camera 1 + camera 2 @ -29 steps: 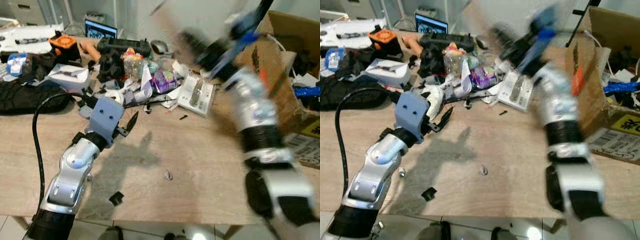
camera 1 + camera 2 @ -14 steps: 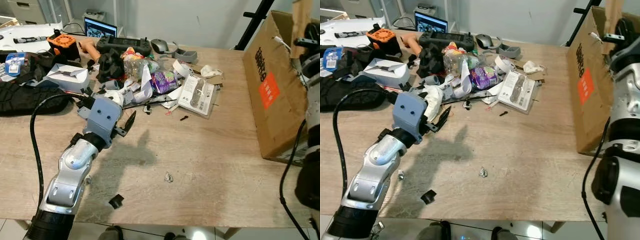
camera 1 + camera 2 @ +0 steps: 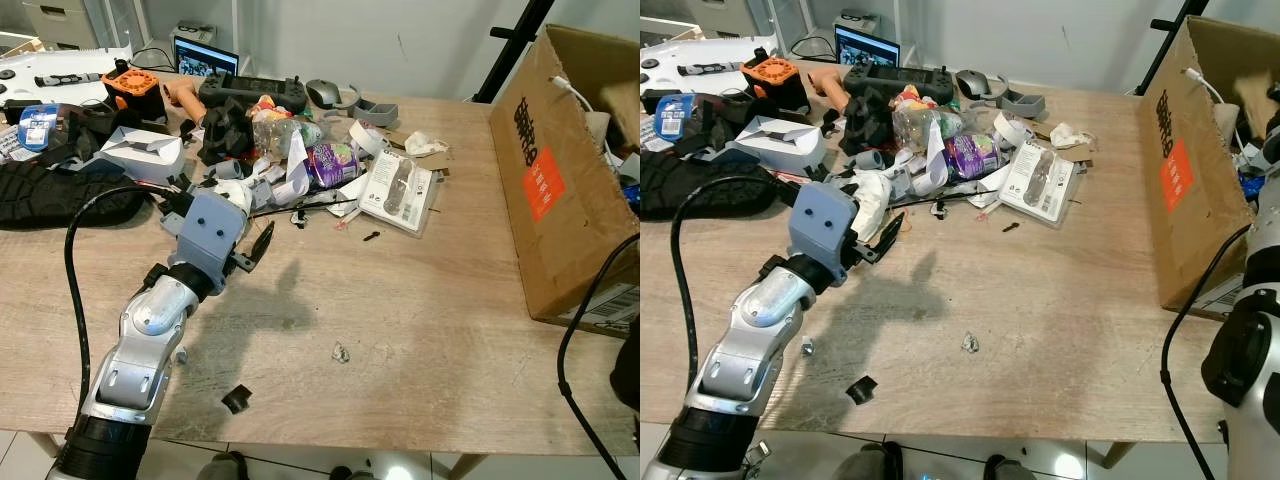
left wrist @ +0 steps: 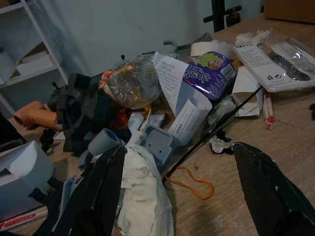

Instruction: Picking trash to rubbish bin

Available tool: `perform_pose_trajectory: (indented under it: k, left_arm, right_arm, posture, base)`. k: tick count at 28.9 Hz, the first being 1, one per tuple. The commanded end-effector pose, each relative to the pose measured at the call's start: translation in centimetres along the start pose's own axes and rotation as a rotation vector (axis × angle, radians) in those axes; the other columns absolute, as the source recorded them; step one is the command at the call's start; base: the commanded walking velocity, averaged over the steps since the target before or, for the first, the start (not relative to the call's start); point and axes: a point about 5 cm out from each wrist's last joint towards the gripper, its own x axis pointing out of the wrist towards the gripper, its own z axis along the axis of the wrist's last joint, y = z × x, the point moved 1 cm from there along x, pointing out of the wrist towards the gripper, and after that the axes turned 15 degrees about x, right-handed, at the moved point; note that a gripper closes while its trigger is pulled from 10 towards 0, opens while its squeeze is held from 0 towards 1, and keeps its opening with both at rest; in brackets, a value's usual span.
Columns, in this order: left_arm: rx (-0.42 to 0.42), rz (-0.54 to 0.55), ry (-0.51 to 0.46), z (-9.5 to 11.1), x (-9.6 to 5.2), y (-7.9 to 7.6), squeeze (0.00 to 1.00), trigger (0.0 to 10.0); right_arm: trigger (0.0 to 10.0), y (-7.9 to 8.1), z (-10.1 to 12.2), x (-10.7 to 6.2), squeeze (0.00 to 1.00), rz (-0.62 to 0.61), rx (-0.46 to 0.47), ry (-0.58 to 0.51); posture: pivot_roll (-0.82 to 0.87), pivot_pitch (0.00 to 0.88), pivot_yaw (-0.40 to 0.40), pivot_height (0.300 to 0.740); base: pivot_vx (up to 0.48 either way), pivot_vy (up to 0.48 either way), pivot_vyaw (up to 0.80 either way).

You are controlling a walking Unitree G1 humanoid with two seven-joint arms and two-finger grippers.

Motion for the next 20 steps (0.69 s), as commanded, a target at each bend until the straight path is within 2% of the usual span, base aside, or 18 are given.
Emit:
perform_pose_trajectory:
  k: [1,2,3,4,5,7,8,9,10,11,12,13,14,15,17,18,19,20]
  left_arm:
    - [0.008,-0.013,0.008,-0.3,-0.2,-0.2,0.00,10.0]
    - [0.008,-0.010,0.009,-0.4,-0.2,-0.1,0.00,10.0]
    - [0.008,-0.010,0.009,-0.4,-0.2,-0.1,0.00,10.0]
    - [0.007,-0.006,0.010,-0.4,-0.3,0.0,0.00,10.0]
    - [0.007,-0.005,0.009,-0.4,-0.3,0.0,0.00,10.0]
    - [0.013,-0.008,0.010,-0.4,-0.2,0.1,0.00,10.0]
    - [0.013,-0.008,0.010,-0.4,-0.2,0.1,0.00,10.0]
    - [0.017,-0.007,0.011,-0.5,-0.1,0.2,0.00,10.0]
    - [0.019,-0.004,0.009,-0.4,0.0,0.3,0.00,10.0]
    - [0.020,-0.001,0.008,-0.4,0.0,0.4,0.00,10.0]
    - [0.020,-0.001,0.008,-0.4,0.0,0.4,0.00,10.0]
    - [0.025,0.000,0.008,-0.4,0.1,0.5,0.00,10.0]
    - [0.029,0.001,0.008,-0.4,0.2,0.6,0.00,10.0]
    - [0.029,0.001,0.008,-0.4,0.2,0.6,0.00,10.0]
    - [0.045,0.009,0.027,-0.7,0.3,0.7,0.00,10.0]
    - [0.047,0.015,0.035,-0.7,0.3,0.7,0.00,10.0]
    - [0.047,0.015,0.035,-0.7,0.3,0.7,0.00,10.0]
    - [0.048,0.017,0.040,-0.8,0.3,0.7,0.00,10.0]
  right_arm:
    - [10.0,0.2,-0.1,0.1,0.00,0.000,0.021,-0.009]
    - [10.0,1.0,-0.1,0.2,0.00,0.047,0.041,-0.014]
    - [10.0,1.0,-0.1,0.2,0.00,0.047,0.041,-0.014]
    - [10.0,2.9,-0.2,0.4,0.00,0.164,0.077,-0.023]
    - [10.0,3.8,-0.2,0.4,0.00,0.220,0.093,-0.027]
    - [10.0,7.1,-0.8,0.2,0.00,0.416,0.142,-0.002]
    - [10.0,7.1,-0.8,0.2,0.00,0.416,0.142,-0.002]
    - [10.0,9.0,-1.4,-0.3,0.00,0.535,0.160,0.025]
    - [10.0,11.8,-2.0,-1.3,0.00,0.696,0.204,0.057]
    - [10.0,13.6,-2.3,-2.1,0.00,0.798,0.235,0.077]
    - [10.0,13.6,-2.3,-2.1,0.00,0.798,0.235,0.077]
    - [10.0,16.2,-2.7,-3.5,0.00,0.938,0.282,0.115]
    - [10.0,17.7,-2.8,-4.5,0.00,1.021,0.313,0.139]
    - [10.0,17.7,-2.8,-4.5,0.00,1.021,0.313,0.139]
    - [10.0,21.8,-5.0,-8.5,0.00,1.253,0.334,0.284]
    - [10.0,22.8,-6.2,-10.2,0.00,1.326,0.312,0.342]
    - [10.0,22.8,-6.2,-10.2,0.00,1.326,0.312,0.342]
    - [10.0,23.3,-8.1,-11.8,0.00,1.382,0.235,0.404]
  posture:
    - [0.08,0.222,-0.061,0.740]
    - [0.08,0.227,-0.058,0.740]
    - [0.08,0.227,-0.058,0.740]
    - [0.08,0.204,-0.054,0.740]
    - [0.08,0.204,-0.054,0.740]
    - [0.08,0.207,-0.052,0.740]
    - [0.08,0.207,-0.052,0.740]
    - [0.08,0.235,-0.049,0.740]
    - [0.08,0.229,-0.045,0.740]
    - [0.08,0.229,-0.045,0.740]
    - [0.08,0.229,-0.045,0.740]
    - [0.09,0.211,-0.040,0.740]
    - [0.09,0.213,-0.040,0.740]
    - [0.09,0.213,-0.040,0.740]
    - [0.09,0.241,-0.040,0.740]
    - [0.09,0.225,-0.035,0.740]
    - [0.09,0.225,-0.035,0.740]
    - [0.09,0.225,-0.035,0.740]
  base:
    - [0.000,0.000,0.00]
    - [0.000,0.000,0.00]
    - [0.000,0.000,0.00]
    - [0.000,0.000,0.00]
    - [0.000,0.000,0.00]
    - [0.000,0.000,0.00]
    - [0.000,0.000,0.00]
    - [0.000,0.000,0.00]
    - [0.000,0.000,0.00]
    - [0.000,0.000,0.00]
    - [0.000,0.000,0.00]
    - [0.000,0.000,0.00]
    - [0.000,0.000,0.00]
    - [0.000,0.000,0.00]
    - [0.000,0.000,0.00]
    - [0.000,0.000,0.00]
    - [0.000,0.000,0.00]
    - [0.000,0.000,0.00]
